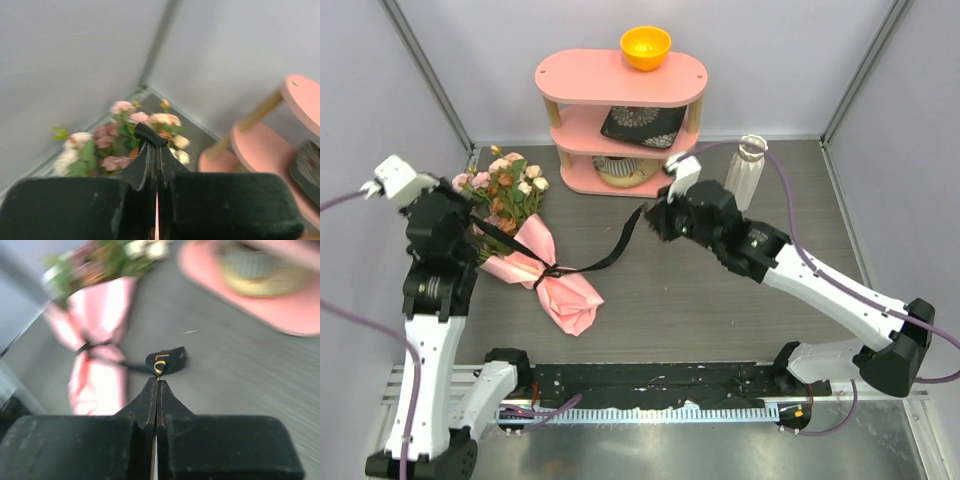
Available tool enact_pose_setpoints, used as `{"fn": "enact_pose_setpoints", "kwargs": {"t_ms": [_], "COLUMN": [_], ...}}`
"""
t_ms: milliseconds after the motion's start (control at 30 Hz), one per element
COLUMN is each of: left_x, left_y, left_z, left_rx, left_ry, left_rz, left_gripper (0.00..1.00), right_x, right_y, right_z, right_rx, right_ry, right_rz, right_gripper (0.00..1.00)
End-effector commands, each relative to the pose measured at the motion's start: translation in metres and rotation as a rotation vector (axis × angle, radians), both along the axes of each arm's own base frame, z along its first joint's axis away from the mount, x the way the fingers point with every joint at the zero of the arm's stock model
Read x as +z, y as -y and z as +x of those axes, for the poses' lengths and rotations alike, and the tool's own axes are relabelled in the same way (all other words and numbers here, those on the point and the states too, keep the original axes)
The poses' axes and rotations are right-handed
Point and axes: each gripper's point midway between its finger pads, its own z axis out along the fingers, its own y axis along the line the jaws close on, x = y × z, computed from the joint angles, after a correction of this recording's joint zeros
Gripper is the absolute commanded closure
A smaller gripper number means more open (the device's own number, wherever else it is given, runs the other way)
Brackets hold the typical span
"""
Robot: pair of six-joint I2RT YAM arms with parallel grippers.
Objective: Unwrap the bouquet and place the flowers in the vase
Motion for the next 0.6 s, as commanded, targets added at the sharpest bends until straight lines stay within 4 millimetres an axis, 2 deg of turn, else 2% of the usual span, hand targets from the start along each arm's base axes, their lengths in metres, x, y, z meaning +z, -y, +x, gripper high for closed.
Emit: {"fn": "enact_pose_setpoints", "kwargs": {"t_ms": [0,33,67,100,133,167,233,267,300,333,367,500,567], "left_x": [-0.003,-0.005,-0.028,-0.02,-0.027,-0.039,-0.042,-0.045,-0.056,-0.061,-0.072,-0.097,-0.098], "left_y": [0.09,0.112,0.149,0.168,0.183,0.21,0.233,0.24,0.246,0.246,0.244,0.226,0.224], "left_z": [0.085,0.095,0.116,0.119,0.125,0.128,0.131,0.13,0.131,0.131,0.129,0.133,0.131], "left_rx": [-0.496,-0.608,-0.799,-0.899,-0.965,-1.085,-1.175,-1.212,-1.243,-1.245,-1.239,-1.14,-1.131], "left_ry": [-0.062,-0.079,-0.157,-0.157,-0.18,-0.222,-0.245,-0.264,-0.309,-0.332,-0.383,-0.48,-0.475], "left_rz": [-0.064,-0.101,-0.16,-0.194,-0.242,-0.317,-0.341,-0.343,-0.368,-0.375,-0.359,-0.303,-0.297], "left_gripper": [1.0,1.0,1.0,1.0,1.0,1.0,1.0,1.0,1.0,1.0,1.0,1.0,1.0], "right_x": [0.022,0.021,0.027,0.03,0.03,0.047,0.053,0.074,0.082,0.091,0.11,0.152,0.174], "right_y": [-0.084,-0.102,-0.116,-0.124,-0.136,-0.144,-0.156,-0.157,-0.158,-0.159,-0.159,-0.15,-0.144], "right_z": [-0.131,-0.171,-0.193,-0.212,-0.225,-0.254,-0.276,-0.293,-0.301,-0.304,-0.305,-0.31,-0.315], "right_rx": [0.668,0.809,0.894,0.97,1.036,1.151,1.244,1.326,1.363,1.386,1.4,1.426,1.445], "right_ry": [0.054,0.035,0.025,0.008,0.001,0.025,0.018,0.064,0.075,0.093,0.146,0.263,0.299], "right_rz": [0.106,0.137,0.218,0.26,0.302,0.376,0.411,0.454,0.475,0.497,0.546,0.669,0.732], "right_gripper": [0.99,0.99,0.99,0.99,0.99,0.99,0.99,0.99,0.99,0.99,0.99,0.99,0.99]}}
